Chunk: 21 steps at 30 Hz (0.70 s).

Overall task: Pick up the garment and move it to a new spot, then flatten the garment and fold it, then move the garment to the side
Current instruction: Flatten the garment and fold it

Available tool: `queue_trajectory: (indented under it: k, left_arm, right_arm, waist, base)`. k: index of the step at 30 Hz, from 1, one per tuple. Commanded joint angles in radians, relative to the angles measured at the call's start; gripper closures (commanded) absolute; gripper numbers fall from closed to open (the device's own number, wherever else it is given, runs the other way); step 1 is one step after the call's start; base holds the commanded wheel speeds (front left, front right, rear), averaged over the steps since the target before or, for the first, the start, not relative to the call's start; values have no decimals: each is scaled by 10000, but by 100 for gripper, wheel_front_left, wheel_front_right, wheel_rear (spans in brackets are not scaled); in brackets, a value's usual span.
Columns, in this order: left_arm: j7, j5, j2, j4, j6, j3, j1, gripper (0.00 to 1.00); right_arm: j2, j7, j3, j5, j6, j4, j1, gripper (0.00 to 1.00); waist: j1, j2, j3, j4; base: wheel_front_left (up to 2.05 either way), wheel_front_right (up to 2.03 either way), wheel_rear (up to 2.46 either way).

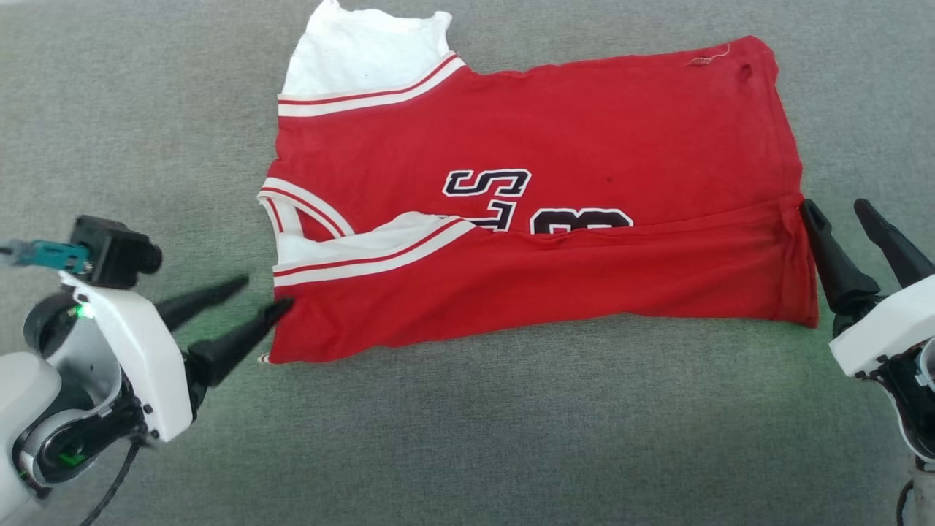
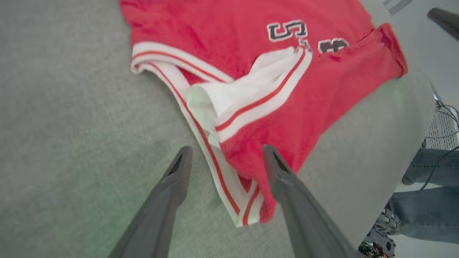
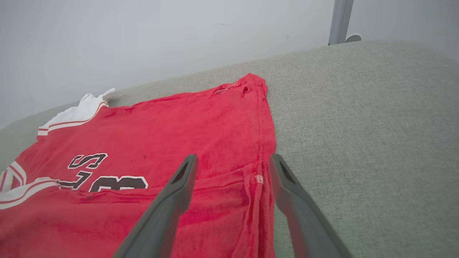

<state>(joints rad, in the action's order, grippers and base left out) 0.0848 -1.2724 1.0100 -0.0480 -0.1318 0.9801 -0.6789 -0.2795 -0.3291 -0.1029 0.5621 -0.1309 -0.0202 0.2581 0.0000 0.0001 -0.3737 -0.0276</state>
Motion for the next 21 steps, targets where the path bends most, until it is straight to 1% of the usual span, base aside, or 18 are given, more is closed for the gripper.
queue_trajectory:
  k: [1,2,4,5,6,8,13,17,18,19,20,21]
  left_arm:
    - [581,-378,137,61,25,114,-194,0]
    - [939,-570,213,9,26,182,-220,0]
    - [1619,-1015,149,-170,29,352,-185,0]
    - [1619,-1015,149,-170,29,352,-185,0]
    - [2118,-1508,34,-504,33,364,-207,0]
    - [2576,-1624,-35,-948,33,520,-314,0]
    - [3486,-2216,-585,-1852,43,846,-263,0]
    - [4358,-2782,-951,-2074,42,1123,-155,0]
    - [4492,-2948,-1016,-2046,41,1115,-139,14]
    - [4582,-3071,-1057,-1994,40,1093,-146,44]
    - [4628,-3196,-1082,-1968,38,1062,-154,62]
    - [4669,-3220,-1084,-1959,32,1033,-162,100]
  right_arm:
    - [73,-34,7,-66,4,-90,-74,0]
    - [105,-31,21,-67,4,-132,-91,0]
    - [180,-22,32,-44,4,-173,-88,0]
    - [180,-22,32,-44,4,-173,-88,0]
    - [210,3,45,-11,4,-188,-45,0]
    - [259,31,81,16,4,-186,25,0]
    - [327,103,104,69,4,-153,113,0]
    - [339,141,82,103,4,-133,164,0]
    - [340,146,75,109,4,-131,157,0]
    - [328,146,74,110,4,-135,149,0]
    - [310,132,83,113,4,-132,138,0]
    - [284,78,108,115,4,-129,117,0]
  waist:
    - [0,-1,-8,-68]
    - [0,-1,-24,-114]
    - [0,-1,-69,-221]
    - [0,-1,-69,-221]
    - [0,-1,-127,-340]
    - [0,-1,-191,-489]
    - [0,-1,-312,-833]
    - [0,-1,-396,-1048]
    - [0,-1,-411,-1087]
    - [0,-1,-429,-1120]
    - [0,-1,-440,-1144]
    - [0,-1,-451,-1167]
  base:
    - [0,0,0]
    - [0,0,0]
    - [0,0,0]
    - [0,0,0]
    - [0,0,0]
    - [0,0,0]
    - [0,0,0]
    - [0,0,0]
    - [0,0,0]
    - [0,0,0]
    - [0,0,0]
    - [0,0,0]
